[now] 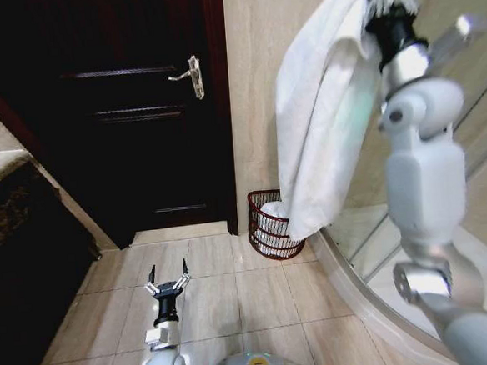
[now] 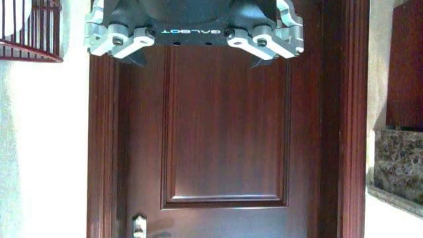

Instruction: Discard the used towel into the hamper.

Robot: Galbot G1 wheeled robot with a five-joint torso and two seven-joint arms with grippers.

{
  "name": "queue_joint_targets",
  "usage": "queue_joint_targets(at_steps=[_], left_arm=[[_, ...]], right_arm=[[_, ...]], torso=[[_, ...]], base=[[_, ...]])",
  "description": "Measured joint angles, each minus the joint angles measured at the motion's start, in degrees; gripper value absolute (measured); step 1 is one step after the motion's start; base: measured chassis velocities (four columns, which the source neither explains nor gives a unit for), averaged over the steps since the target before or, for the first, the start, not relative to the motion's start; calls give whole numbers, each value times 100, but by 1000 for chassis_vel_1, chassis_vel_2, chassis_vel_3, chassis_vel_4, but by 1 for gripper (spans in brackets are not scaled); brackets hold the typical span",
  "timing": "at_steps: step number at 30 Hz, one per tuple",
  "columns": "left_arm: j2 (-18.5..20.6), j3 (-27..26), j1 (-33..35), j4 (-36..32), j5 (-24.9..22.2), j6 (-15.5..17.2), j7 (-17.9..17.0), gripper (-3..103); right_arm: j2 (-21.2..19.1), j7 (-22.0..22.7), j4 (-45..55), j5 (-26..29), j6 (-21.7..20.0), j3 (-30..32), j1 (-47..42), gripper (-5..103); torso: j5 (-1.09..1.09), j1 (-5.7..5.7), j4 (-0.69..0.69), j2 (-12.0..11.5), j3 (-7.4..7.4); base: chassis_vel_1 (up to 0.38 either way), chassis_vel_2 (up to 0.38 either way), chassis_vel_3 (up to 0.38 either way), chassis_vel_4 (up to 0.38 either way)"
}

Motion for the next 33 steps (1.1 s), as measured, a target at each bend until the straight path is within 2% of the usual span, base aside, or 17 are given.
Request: queue_joint_targets(at_steps=[3,10,18,20,22,23,33], left_arm=[[5,12,-12,13,28,12,8,100],[-1,31,-21,66,56,8,23,100],[-29,44,-39,72,92,-43,25,100],[-29,44,-32,71,113,-85,24,100],[-32,43,-23,68,117,-94,23,100],[-41,43,2,59,124,-122,22,100],[-114,51,32,62,213,-191,21,100]], right_arm=[[155,-15,-596,-38,53,-121,672,13],[418,12,-1019,-66,111,-320,927,13],[847,0,-1010,-291,323,-512,70,13],[967,-76,-1119,-472,490,-469,-256,13],[977,-100,-1150,-527,538,-453,-347,13],[984,-165,-1183,-634,615,-410,-592,13],[768,-219,-1292,-746,973,-145,-1425,13]], torso=[[2,0,0,0,0],[1,-1,0,0,-1],[2,0,1,0,1],[-3,-1,1,0,-1],[-3,-1,1,0,-1],[4,0,1,-1,1],[2,-1,1,0,-1]], base=[[0,0,0,0],[0,0,0,0],[0,0,0,0],[0,0,0,0],[0,0,0,0],[0,0,0,0],[0,0,0,0]])
